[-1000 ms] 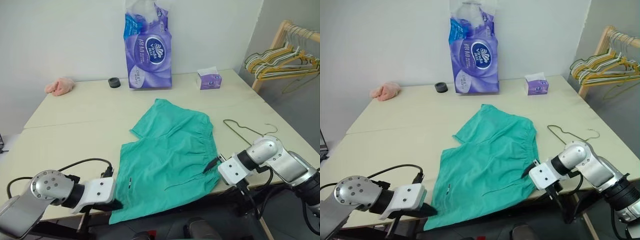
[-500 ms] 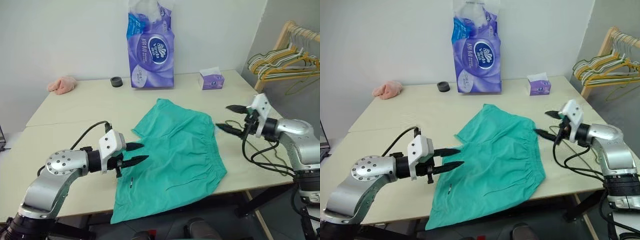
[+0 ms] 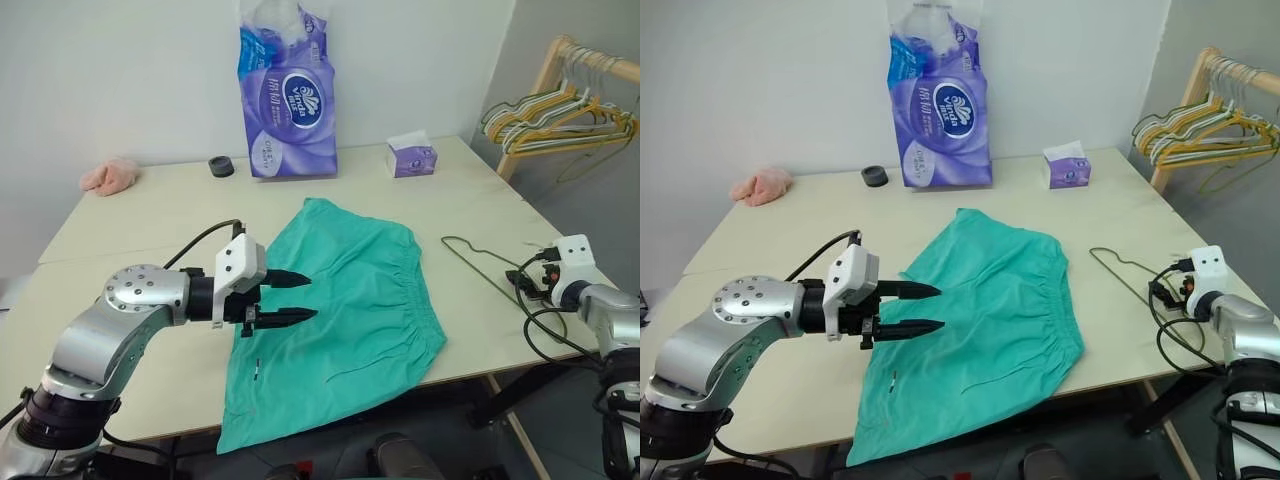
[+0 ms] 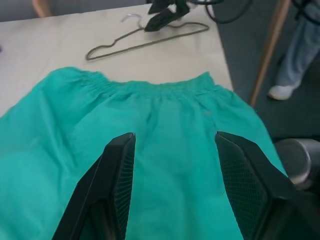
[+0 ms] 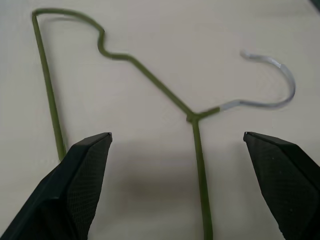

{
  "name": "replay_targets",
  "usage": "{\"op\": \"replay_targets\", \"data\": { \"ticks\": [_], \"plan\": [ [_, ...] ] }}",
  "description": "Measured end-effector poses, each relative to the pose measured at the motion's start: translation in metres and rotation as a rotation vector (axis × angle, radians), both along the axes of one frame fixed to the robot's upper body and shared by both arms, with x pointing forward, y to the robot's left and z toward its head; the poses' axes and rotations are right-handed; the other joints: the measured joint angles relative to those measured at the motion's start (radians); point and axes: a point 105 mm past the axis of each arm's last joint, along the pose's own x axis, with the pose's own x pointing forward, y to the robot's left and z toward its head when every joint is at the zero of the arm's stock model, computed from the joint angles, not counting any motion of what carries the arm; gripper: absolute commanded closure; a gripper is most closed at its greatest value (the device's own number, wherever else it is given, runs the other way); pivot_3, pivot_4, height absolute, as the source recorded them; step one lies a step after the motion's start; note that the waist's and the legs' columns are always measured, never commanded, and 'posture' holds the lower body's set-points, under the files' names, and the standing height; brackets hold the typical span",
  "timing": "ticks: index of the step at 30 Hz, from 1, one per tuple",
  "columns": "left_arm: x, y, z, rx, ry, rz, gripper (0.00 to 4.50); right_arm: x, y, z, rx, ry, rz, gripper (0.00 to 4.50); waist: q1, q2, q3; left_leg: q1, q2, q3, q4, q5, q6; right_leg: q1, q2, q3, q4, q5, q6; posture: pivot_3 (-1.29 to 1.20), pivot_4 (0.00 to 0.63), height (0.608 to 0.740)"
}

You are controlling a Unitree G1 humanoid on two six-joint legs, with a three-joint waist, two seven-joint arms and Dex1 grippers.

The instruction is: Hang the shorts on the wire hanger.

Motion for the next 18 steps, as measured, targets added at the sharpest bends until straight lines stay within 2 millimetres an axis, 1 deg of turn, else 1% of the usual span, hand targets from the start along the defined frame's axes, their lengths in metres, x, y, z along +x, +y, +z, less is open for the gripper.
{"op": "replay_targets", "data": {
  "ticks": [2, 6, 7, 9, 13, 18],
  "plan": [
    [0.0, -0.003, 0.003, 0.007, -0.011, -0.024, 1.84, 0.001, -0.003, -0.006, 0.005, 0.042, -0.018, 0.0, -0.012, 0.0, 0.0, 0.0, 0.001, 0.0, 0.0, 0.0, 0.0, 0.0, 0.001, 0.0, 0.0, 0.0, 0.0, -0.28, 0.038, 0.74],
    [0.001, -0.006, 0.007, 0.015, -0.027, -0.039, 1.84, 0.004, -0.006, -0.007, 0.043, 0.07, -0.038, 0.0, -0.019, 0.0, 0.0, 0.0, 0.001, 0.0, 0.0, 0.0, 0.0, 0.001, 0.001, 0.0, -0.001, 0.0, 0.0, -0.28, 0.039, 0.74],
    [0.001, -0.007, 0.006, 0.018, -0.023, -0.043, 1.81, 0.004, -0.007, -0.006, 0.049, 0.076, -0.042, 0.17, -0.018, 0.0, 0.0, 0.0, 0.001, -0.001, 0.0, 0.0, 0.0, 0.001, 0.001, 0.0, -0.001, 0.0, 0.0, -0.28, 0.039, 0.74],
    [0.001, -0.008, 0.005, 0.019, -0.02, -0.043, 1.8, 0.003, -0.011, -0.007, 0.048, 0.088, -0.049, 0.61, -0.015, -0.001, 0.0, 0.0, 0.001, -0.001, 0.0, 0.0, 0.0, 0.001, 0.001, -0.001, -0.001, 0.0, 0.0, -0.28, 0.039, 0.74],
    [0.001, -0.008, 0.006, 0.02, -0.019, -0.039, 1.8, -0.002, -0.014, -0.01, 0.032, 0.119, -0.039, 1.99, -0.015, -0.004, -0.001, 0.001, 0.001, -0.001, 0.0, 0.0, 0.0, 0.002, 0.001, -0.001, -0.001, -0.002, 0.003, -0.28, 0.039, 0.74],
    [0.003, -0.008, 0.007, 0.021, -0.027, -0.027, 1.8, -0.003, -0.011, -0.017, 0.006, 0.146, -0.014, 3.66, -0.015, -0.01, -0.005, 0.003, 0.002, -0.003, 0.0, 0.0, 0.0, 0.006, 0.001, -0.003, -0.003, -0.002, 0.004, -0.28, 0.036, 0.74]
  ]
}}
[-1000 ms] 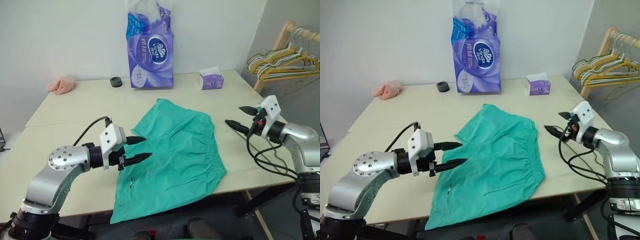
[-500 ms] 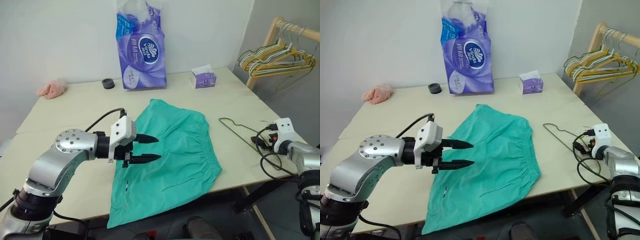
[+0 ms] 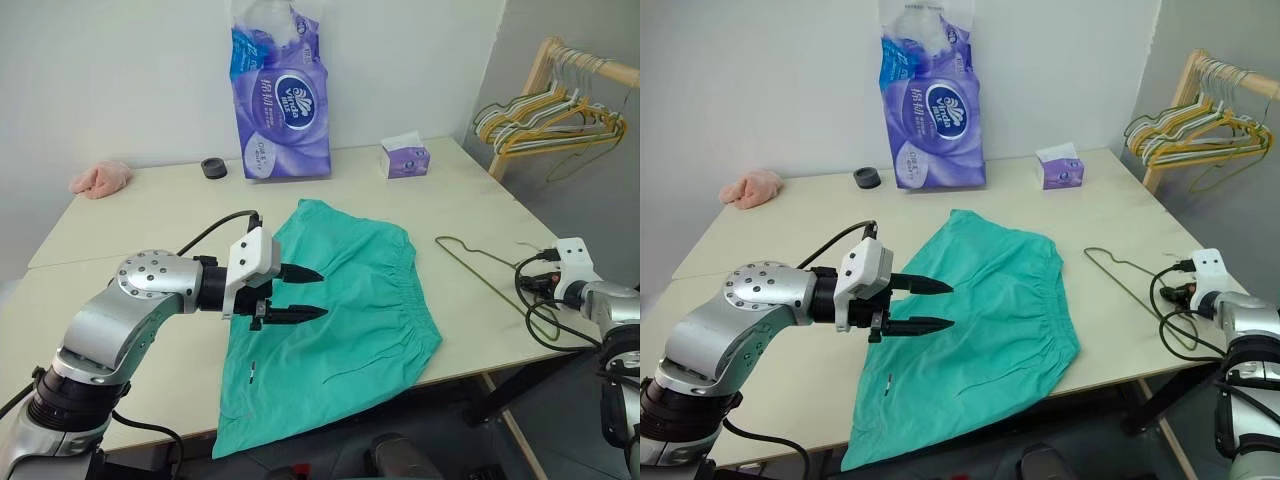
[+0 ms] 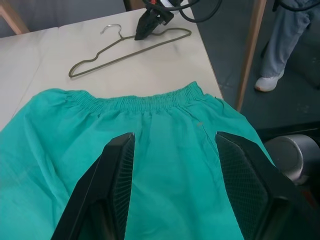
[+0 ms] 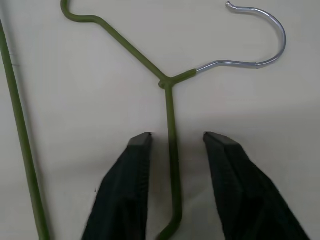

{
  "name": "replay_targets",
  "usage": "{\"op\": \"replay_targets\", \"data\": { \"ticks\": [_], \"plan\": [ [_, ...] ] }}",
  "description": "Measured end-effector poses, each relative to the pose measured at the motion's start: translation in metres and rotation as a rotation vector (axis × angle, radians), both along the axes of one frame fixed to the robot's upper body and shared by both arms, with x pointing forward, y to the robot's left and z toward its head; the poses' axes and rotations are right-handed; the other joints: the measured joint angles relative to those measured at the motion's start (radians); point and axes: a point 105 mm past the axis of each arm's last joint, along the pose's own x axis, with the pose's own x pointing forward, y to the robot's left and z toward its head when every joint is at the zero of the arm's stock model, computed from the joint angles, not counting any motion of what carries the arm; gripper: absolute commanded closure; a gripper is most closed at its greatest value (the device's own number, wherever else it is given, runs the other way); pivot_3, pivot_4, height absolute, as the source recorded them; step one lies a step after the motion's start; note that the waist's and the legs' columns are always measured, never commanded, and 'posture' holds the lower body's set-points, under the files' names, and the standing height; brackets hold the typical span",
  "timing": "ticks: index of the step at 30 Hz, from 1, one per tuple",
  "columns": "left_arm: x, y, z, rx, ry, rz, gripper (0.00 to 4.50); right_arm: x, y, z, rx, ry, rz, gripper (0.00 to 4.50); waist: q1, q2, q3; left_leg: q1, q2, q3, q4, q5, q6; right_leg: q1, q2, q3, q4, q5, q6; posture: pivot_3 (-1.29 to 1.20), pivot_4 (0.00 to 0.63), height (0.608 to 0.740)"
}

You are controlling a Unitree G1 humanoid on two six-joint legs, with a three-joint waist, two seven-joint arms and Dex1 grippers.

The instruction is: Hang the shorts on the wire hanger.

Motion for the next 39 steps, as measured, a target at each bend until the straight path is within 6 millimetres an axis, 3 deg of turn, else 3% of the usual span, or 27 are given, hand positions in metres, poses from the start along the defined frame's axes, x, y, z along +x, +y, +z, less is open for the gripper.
{"op": "replay_targets", "data": {
  "ticks": [2, 3, 10, 13, 16, 17, 21, 25, 35, 39],
  "plan": [
    [0.001, 0.001, 0.0, 0.002, -0.004, 0.009, 1.8, 0.001, 0.003, -0.003, -0.022, 0.005, 0.016, 4.36, 0.001, -0.003, -0.001, 0.004, 0.0, -0.001, 0.0, 0.0, 0.0, 0.005, 0.0, -0.001, -0.002, 0.0, 0.001, -0.28, 0.036, 0.74],
    [0.002, 0.001, 0.0, 0.002, -0.007, 0.014, 1.8, 0.002, 0.004, -0.004, -0.037, 0.004, 0.017, 4.47, 0.001, -0.005, -0.001, 0.007, 0.0, -0.001, 0.0, -0.001, -0.001, 0.009, 0.0, -0.001, -0.004, -0.001, 0.0, -0.27, 0.035, 0.74],
    [0.023, 0.022, 0.004, -0.001, -0.052, 0.162, 1.8, 0.009, 0.005, -0.004, -0.095, -0.053, -0.011, 4.47, 0.0, -0.008, -0.001, 0.014, 0.001, 0.0, 0.0, -0.004, 0.0, 0.016, 0.0, 0.0, -0.008, -0.002, 0.0, -0.27, 0.036, 0.74],
    [0.036, 0.036, 0.002, 0.002, -0.054, 0.26, 1.26, 0.013, 0.006, 0.001, -0.124, -0.084, -0.003, 4.5, -0.001, -0.005, 0.002, 0.013, 0.001, 0.001, 0.0, -0.004, 0.0, 0.015, 0.0, 0.002, -0.008, -0.002, 0.0, -0.27, 0.036, 0.74],
    [0.05, 0.052, 0.001, 0.005, -0.058, 0.364, 0.35, 0.024, 0.016, 0.021, -0.164, -0.171, 0.053, 4.5, -0.001, 0.002, 0.011, 0.011, 0.0, 0.004, 0.0, -0.004, 0.0, 0.011, 0.0, 0.005, -0.005, -0.002, 0.0, -0.26, 0.038, 0.74],
    [0.055, 0.056, 0.001, 0.003, -0.061, 0.39, 0.07, 0.029, 0.024, 0.034, -0.184, -0.223, 0.096, 4.5, -0.002, 0.004, 0.014, 0.011, 0.0, 0.005, 0.0, -0.004, 0.0, 0.01, 0.0, 0.006, -0.004, -0.002, 0.001, -0.27, 0.039, 0.74],
    [0.067, 0.069, 0.01, -0.021, -0.068, 0.453, 0.02, 0.043, 0.066, 0.085, -0.27, -0.417, 0.304, 4.5, -0.005, 0.005, 0.018, 0.011, 0.002, 0.007, 0.0, -0.006, -0.001, 0.005, -0.001, 0.01, 0.0, -0.003, 0.003, -0.27, 0.04, 0.74],
    [0.076, 0.078, 0.015, -0.046, -0.058, 0.498, 0.02, 0.042, 0.107, 0.114, -0.345, -0.544, 0.496, 4.5, -0.004, 0.004, 0.019, 0.01, 0.002, 0.007, 0.0, -0.006, -0.001, 0.005, -0.002, 0.01, 0.001, -0.003, 0.003, -0.28, 0.041, 0.74],
    [0.068, 0.075, 0.007, -0.07, 0.084, 0.416, 0.02, 0.01, 0.207, 0.133, -0.582, -0.787, 1.035, 4.5, -0.008, 0.003, 0.024, 0.004, 0.002, 0.008, 0.0, -0.007, -0.002, -0.004, -0.003, 0.012, 0.002, -0.003, 0.003, -0.29, 0.041, 0.74],
    [0.059, 0.066, -0.008, -0.049, 0.19, 0.353, 0.02, -0.006, 0.254, 0.142, -0.63, -0.928, 1.235, 4.5, -0.02, 0.003, 0.024, -0.002, 0.002, 0.007, 0.001, -0.006, -0.002, -0.01, -0.003, 0.011, 0.004, 0.001, -0.001, -0.29, 0.041, 0.74]
  ]
}}
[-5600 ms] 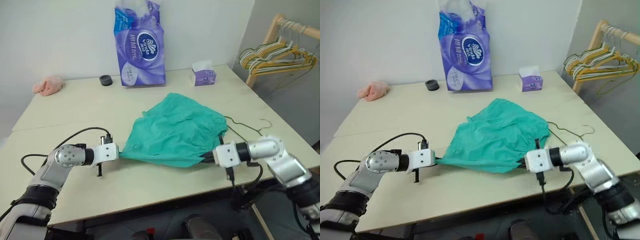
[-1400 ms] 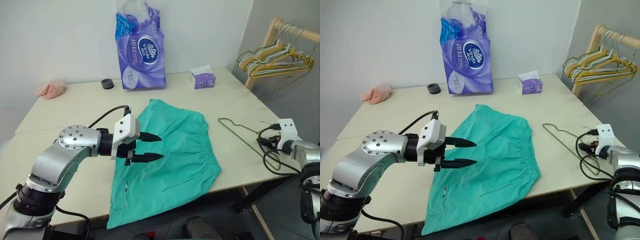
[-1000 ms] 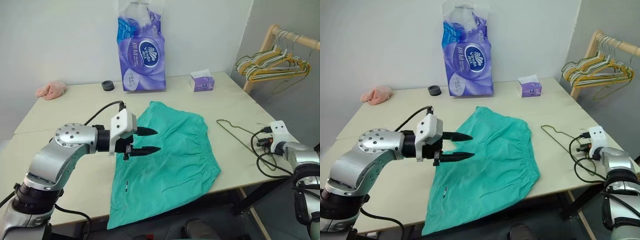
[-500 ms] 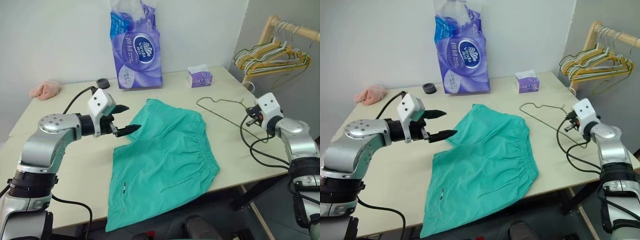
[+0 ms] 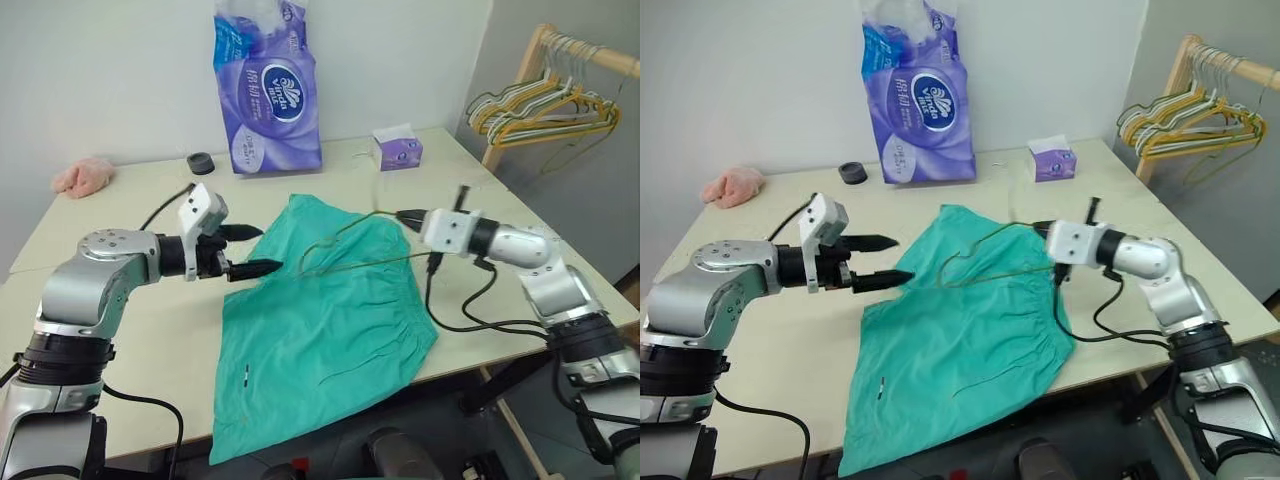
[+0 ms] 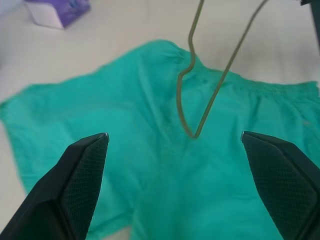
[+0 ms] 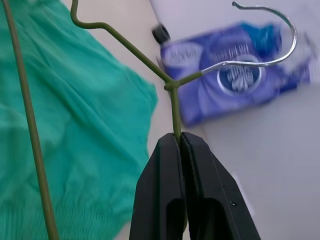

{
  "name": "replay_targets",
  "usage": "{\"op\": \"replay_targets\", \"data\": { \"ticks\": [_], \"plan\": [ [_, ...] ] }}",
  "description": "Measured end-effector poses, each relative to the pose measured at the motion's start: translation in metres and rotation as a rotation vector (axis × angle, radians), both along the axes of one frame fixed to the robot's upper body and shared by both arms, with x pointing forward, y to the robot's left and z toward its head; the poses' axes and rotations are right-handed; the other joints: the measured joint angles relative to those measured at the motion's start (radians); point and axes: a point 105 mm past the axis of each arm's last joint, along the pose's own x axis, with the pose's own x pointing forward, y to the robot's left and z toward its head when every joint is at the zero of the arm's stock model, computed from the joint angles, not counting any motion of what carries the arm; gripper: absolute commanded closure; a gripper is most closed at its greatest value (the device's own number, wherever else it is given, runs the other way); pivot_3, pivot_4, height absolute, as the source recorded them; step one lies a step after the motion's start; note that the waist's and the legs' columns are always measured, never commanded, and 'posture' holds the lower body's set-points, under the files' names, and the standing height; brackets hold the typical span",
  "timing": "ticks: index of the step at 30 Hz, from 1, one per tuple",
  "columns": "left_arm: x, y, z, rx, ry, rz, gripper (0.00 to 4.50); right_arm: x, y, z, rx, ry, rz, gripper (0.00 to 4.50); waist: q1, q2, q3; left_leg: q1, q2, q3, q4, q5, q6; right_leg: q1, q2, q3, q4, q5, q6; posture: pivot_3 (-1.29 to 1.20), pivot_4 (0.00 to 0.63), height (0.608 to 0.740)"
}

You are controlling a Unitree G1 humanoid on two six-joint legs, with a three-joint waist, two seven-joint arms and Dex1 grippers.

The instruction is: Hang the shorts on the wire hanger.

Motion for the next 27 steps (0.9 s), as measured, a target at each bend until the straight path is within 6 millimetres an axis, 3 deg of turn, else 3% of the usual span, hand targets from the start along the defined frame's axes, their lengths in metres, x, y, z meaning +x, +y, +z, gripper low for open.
{"op": "replay_targets", "data": {
  "ticks": [7, 19, 22, 27],
  "plan": [
    [-0.012, -0.007, -0.021, -0.014, 0.095, -0.045, 0.02, -0.013, 0.025, 0.004, -0.031, -0.059, 0.127, 4.5, -0.007, 0.0, 0.0, -0.001, -0.001, 0.0, 0.0, 0.0, 0.0, 0.0, -0.002, 0.0, -0.001, 0.0, 0.0, -0.3, 0.037, 0.74],
    [-0.03, -0.011, -0.043, -0.016, 0.173, -0.083, 0.02, -0.017, 0.041, 0.017, -0.007, -0.107, 0.184, 4.5, -0.009, 0.0, 0.0, 0.0, -0.001, -0.001, 0.0, 0.0, 0.0, 0.0, -0.002, -0.001, 0.0, 0.0, 0.0, -0.29, 0.031, 0.74],
    [-0.029, -0.013, -0.043, -0.024, 0.169, -0.088, 0.61, -0.019, 0.045, 0.018, 0.001, -0.104, 0.196, 4.5, -0.008, 0.0, 0.0, 0.0, -0.001, -0.001, 0.0, 0.0, 0.0, 0.0, -0.002, -0.001, 0.0, 0.0, 0.0, -0.29, 0.031, 0.74],
    [-0.029, -0.018, -0.045, -0.049, 0.168, -0.09, 2.16, -0.02, 0.047, 0.019, 0.005, -0.096, 0.201, 4.5, -0.008, 0.0, 0.0, 0.0, -0.001, -0.001, 0.001, 0.0, 0.0, 0.0, -0.002, -0.001, 0.0, 0.001, 0.0, -0.29, 0.03, 0.74]
  ]
}}
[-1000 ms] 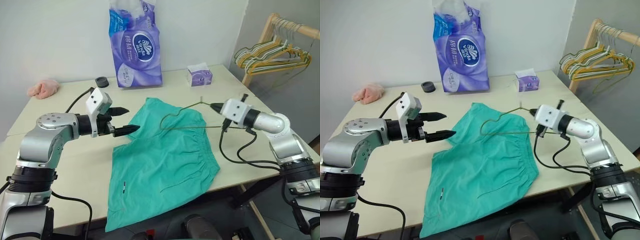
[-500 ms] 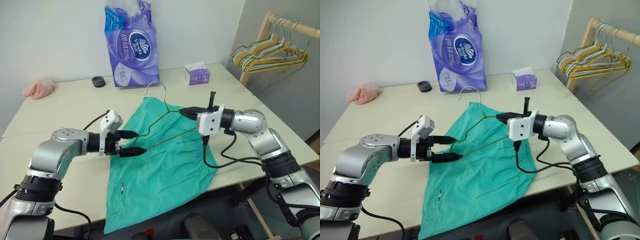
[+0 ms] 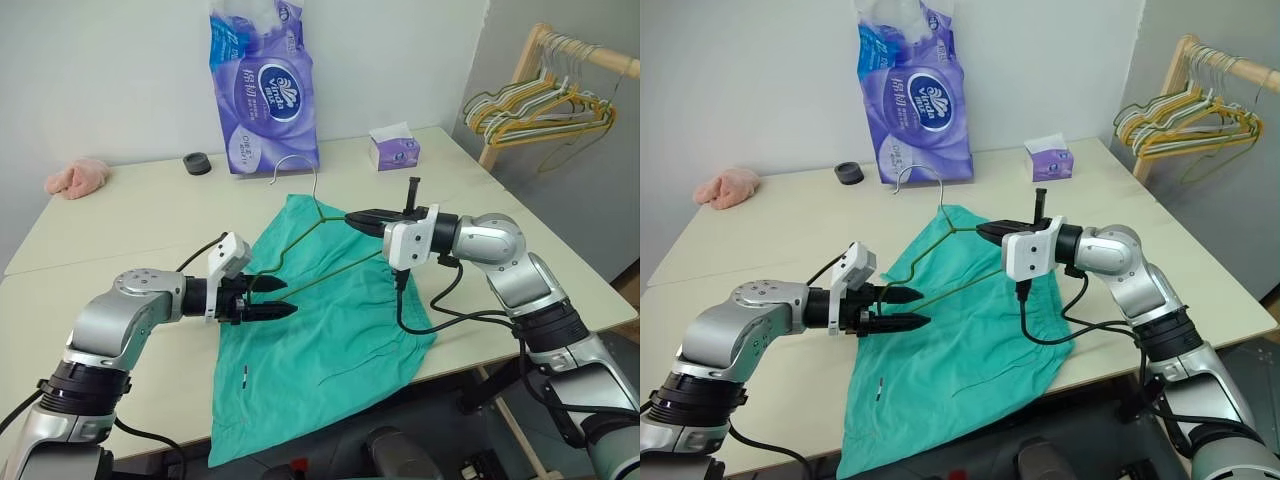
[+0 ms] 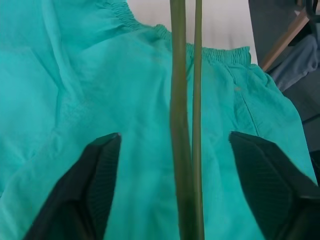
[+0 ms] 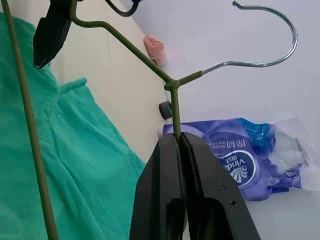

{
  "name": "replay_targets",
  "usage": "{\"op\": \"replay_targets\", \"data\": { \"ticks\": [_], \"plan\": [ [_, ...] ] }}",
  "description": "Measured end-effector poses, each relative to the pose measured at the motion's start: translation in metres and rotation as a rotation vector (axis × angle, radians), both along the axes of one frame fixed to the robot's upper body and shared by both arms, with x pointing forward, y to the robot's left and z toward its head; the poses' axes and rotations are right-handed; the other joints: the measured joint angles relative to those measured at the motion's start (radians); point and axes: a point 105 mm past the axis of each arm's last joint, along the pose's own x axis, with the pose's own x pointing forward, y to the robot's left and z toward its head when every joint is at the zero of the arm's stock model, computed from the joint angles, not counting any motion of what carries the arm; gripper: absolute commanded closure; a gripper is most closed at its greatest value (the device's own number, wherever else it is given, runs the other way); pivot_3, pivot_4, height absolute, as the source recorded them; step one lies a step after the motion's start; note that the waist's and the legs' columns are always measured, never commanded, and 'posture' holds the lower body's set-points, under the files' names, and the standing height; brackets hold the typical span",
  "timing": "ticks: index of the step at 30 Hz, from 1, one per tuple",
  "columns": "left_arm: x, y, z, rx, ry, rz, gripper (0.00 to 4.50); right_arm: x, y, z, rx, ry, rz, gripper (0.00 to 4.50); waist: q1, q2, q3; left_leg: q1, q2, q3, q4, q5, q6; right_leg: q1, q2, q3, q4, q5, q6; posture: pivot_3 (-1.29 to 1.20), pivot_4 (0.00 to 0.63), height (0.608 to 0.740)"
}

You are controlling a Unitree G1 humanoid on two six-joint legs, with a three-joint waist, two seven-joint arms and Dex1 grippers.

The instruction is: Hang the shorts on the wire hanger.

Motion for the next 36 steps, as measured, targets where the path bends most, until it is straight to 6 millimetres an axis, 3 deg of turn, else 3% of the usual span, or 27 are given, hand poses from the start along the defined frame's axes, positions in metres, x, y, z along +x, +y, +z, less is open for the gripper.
{"op": "replay_targets", "data": {
  "ticks": [7, 8, 11, 14, 20, 25, 29, 36],
  "plan": [
    [-0.002, -0.002, 0.0, 0.0, -0.001, -0.004, 4.37, -0.004, 0.003, 0.001, -0.001, 0.008, 0.018, 4.5, -0.001, 0.0, 0.0, 0.0, 0.0, 0.0, 0.0, 0.0, 0.0, 0.0, 0.0, 0.0, 0.0, 0.0, 0.0, -0.29, 0.029, 0.74],
    [-0.002, -0.002, -0.001, 0.0, 0.002, -0.006, 4.46, -0.005, 0.002, 0.0, -0.009, 0.016, 0.023, 4.5, 0.0, 0.0, 0.0, 0.0, 0.0, 0.0, 0.0, 0.0, 0.0, 0.0, 0.0, 0.0, 0.0, 0.0, 0.0, -0.29, 0.029, 0.74],
    [-0.004, -0.003, -0.002, 0.001, 0.012, -0.009, 4.46, -0.007, -0.001, -0.004, -0.029, 0.028, 0.026, 4.5, 0.0, 0.0, 0.0, 0.0, 0.0, 0.0, 0.0, 0.0, 0.0, 0.0, 0.0, 0.0, 0.0, 0.0, 0.0, -0.29, 0.029, 0.74],
    [-0.005, -0.004, -0.003, 0.002, 0.015, -0.011, 4.5, -0.008, -0.004, -0.008, -0.04, 0.036, 0.026, 3.77, 0.0, 0.0, 0.0, 0.0, 0.0, 0.0, 0.0, 0.0, 0.0, 0.0, 0.0, 0.0, 0.0, 0.0, 0.0, -0.29, 0.031, 0.74],
    [-0.004, -0.005, -0.001, 0.021, -0.013, 0.002, 4.5, -0.02, -0.009, -0.02, -0.085, 0.123, 0.05, 1.66, 0.001, 0.0, 0.0, 0.0, 0.0, -0.001, 0.0, 0.0, 0.0, 0.0, 0.0, -0.001, 0.0, 0.0, 0.0, -0.29, 0.034, 0.74],
    [0.0, 0.002, 0.0, 0.122, -0.113, 0.007, 4.5, -0.018, -0.037, -0.028, -0.092, 0.387, -0.066, 0.01, 0.006, 0.0, 0.0, 0.0, -0.001, -0.001, 0.0, 0.0, 0.0, 0.0, -0.001, -0.001, 0.0, 0.0, 0.0, -0.29, 0.037, 0.74],
    [0.003, 0.013, 0.0, 0.263, -0.213, -0.013, 4.5, -0.014, -0.066, -0.014, -0.055, 0.525, -0.189, 0.01, 0.007, 0.0, 0.0, 0.0, -0.001, -0.001, 0.0, 0.0, 0.0, 0.0, -0.001, -0.001, -0.001, 0.0, 0.0, -0.3, 0.041, 0.74],
    [0.001, 0.013, -0.003, 0.353, -0.279, -0.081, 4.5, -0.027, -0.059, -0.039, -0.139, 0.751, -0.215, 0.01, 0.005, 0.0, 0.0, -0.001, -0.001, 0.0, 0.0, 0.0, 0.0, 0.0, -0.001, -0.001, -0.001, -0.001, 0.001, -0.29, 0.041, 0.74]
  ]
}}
